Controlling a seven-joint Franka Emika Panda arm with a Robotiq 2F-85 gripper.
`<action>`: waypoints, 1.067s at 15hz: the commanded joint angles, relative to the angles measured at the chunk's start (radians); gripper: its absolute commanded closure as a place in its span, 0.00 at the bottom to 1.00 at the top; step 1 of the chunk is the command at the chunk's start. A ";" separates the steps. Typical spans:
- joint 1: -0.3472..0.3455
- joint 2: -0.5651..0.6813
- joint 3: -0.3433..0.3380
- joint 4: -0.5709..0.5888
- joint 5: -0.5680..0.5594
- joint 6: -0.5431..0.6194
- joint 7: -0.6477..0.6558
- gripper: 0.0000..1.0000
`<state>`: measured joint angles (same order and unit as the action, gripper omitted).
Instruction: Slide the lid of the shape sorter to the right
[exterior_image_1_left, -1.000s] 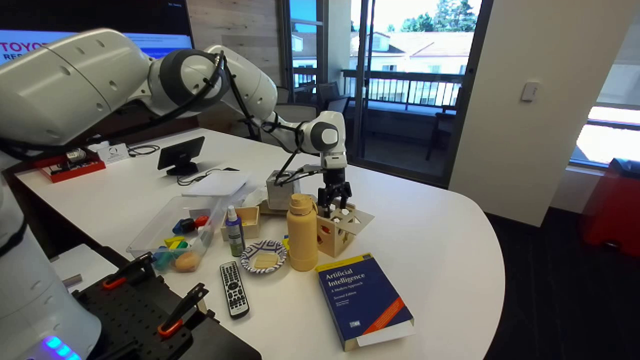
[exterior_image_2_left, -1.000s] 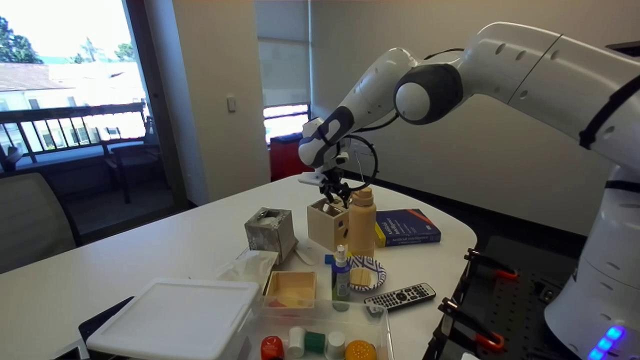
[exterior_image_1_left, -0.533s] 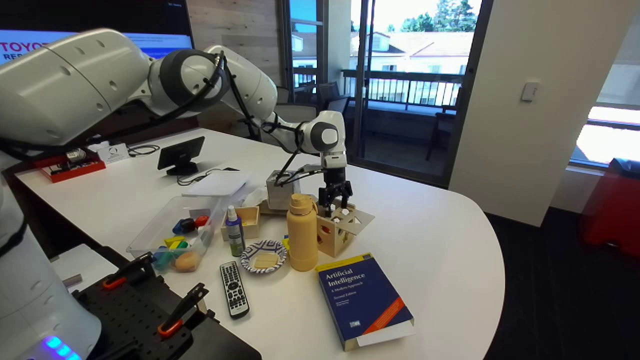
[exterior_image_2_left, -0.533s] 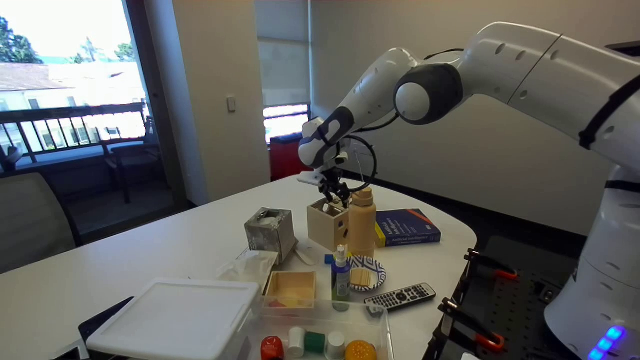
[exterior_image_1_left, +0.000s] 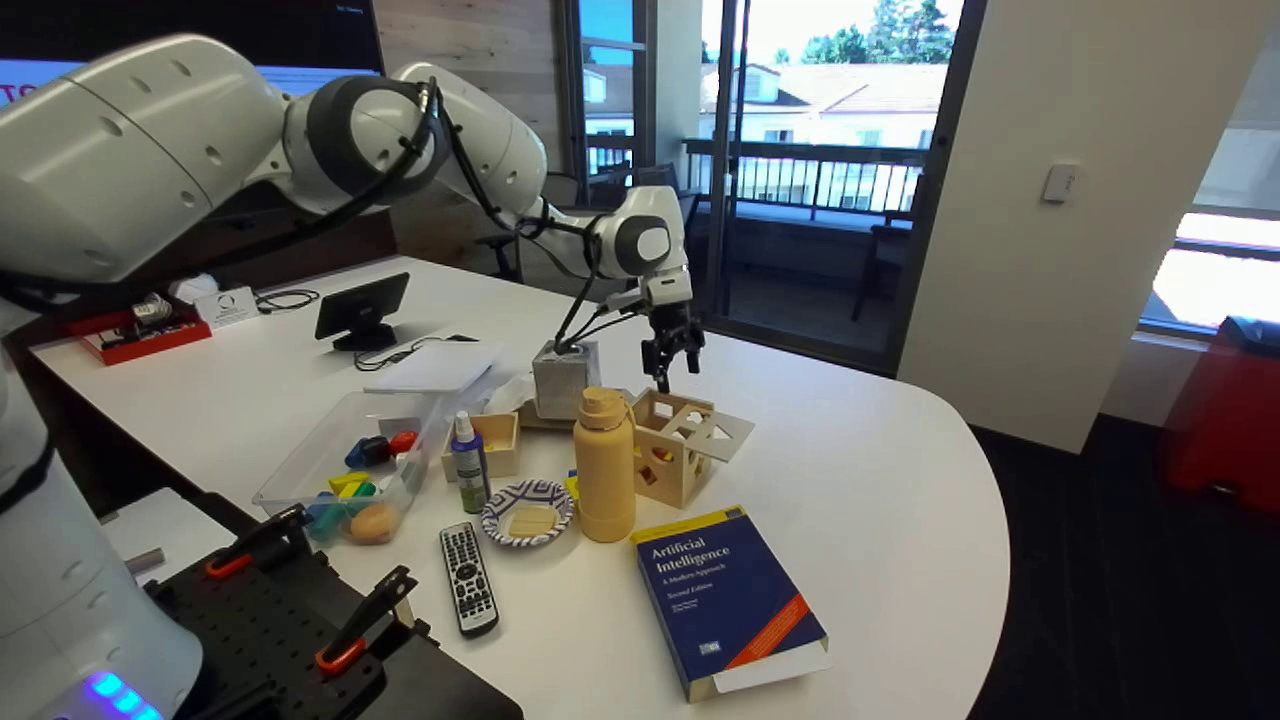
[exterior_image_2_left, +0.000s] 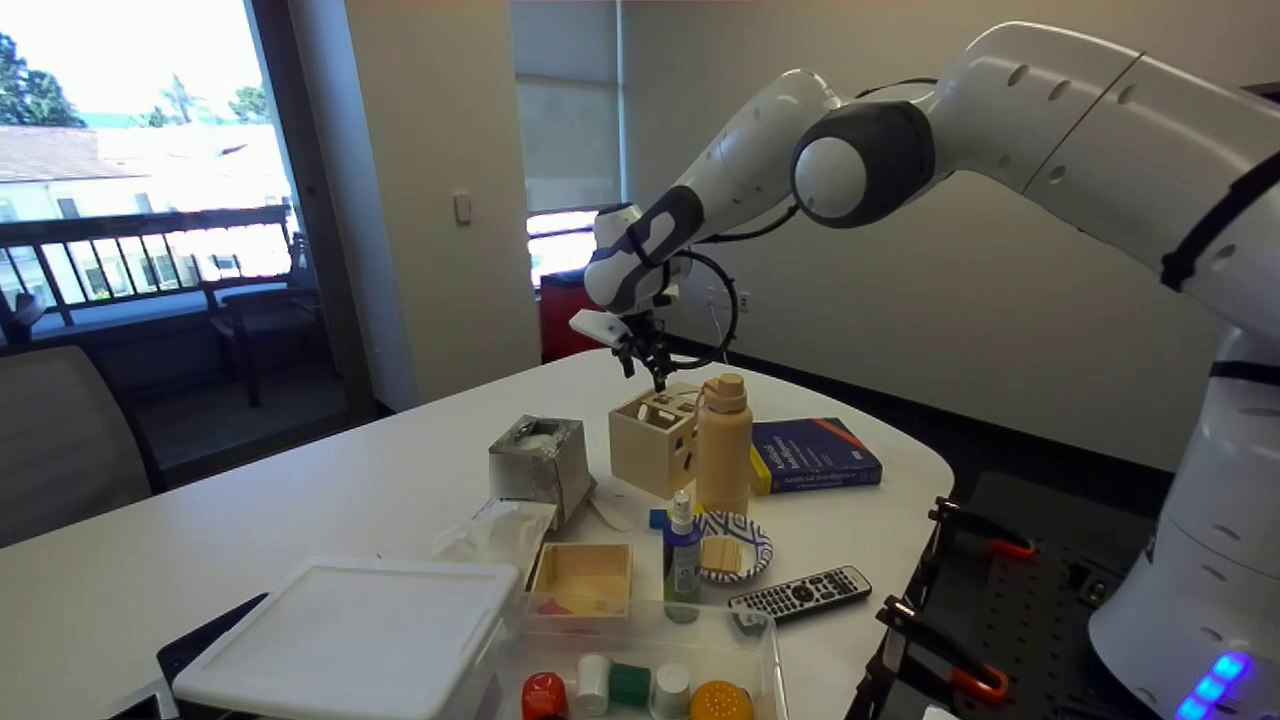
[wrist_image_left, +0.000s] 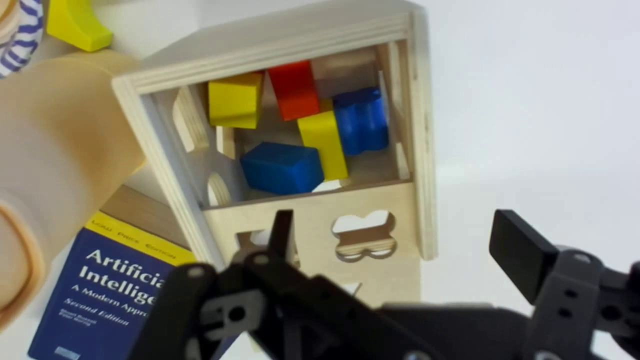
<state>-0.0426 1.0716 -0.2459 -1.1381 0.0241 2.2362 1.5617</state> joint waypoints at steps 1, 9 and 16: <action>0.003 -0.092 0.023 -0.042 0.014 0.035 0.008 0.00; 0.011 -0.268 0.103 -0.071 0.058 0.075 -0.011 0.00; 0.050 -0.379 0.124 -0.084 0.061 0.032 0.014 0.00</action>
<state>-0.0063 0.7695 -0.1293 -1.1517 0.0677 2.2831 1.5602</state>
